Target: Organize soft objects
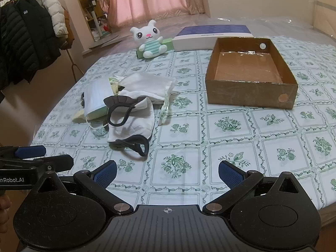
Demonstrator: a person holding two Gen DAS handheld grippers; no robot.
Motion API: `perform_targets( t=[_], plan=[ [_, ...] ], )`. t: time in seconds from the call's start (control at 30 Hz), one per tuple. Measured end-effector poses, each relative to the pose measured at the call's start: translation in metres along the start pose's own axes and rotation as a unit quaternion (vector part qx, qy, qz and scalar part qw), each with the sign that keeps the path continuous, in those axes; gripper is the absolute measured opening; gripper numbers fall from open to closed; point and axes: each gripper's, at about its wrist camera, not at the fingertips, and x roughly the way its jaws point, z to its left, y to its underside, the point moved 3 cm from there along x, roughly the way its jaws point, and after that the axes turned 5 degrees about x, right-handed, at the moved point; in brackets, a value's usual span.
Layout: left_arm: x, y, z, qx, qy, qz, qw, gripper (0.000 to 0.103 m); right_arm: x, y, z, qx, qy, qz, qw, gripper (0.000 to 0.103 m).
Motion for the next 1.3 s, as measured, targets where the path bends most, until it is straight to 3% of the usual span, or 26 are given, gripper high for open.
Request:
perform_targets(
  t=[1.3],
  plan=[
    [-0.0012, -0.0047, 0.0013, -0.001, 0.001, 0.001, 1.0, 0.092, 0.002, -0.002, 0.0017, 0.0, -0.001, 0.001, 1.0, 0.103]
  ],
)
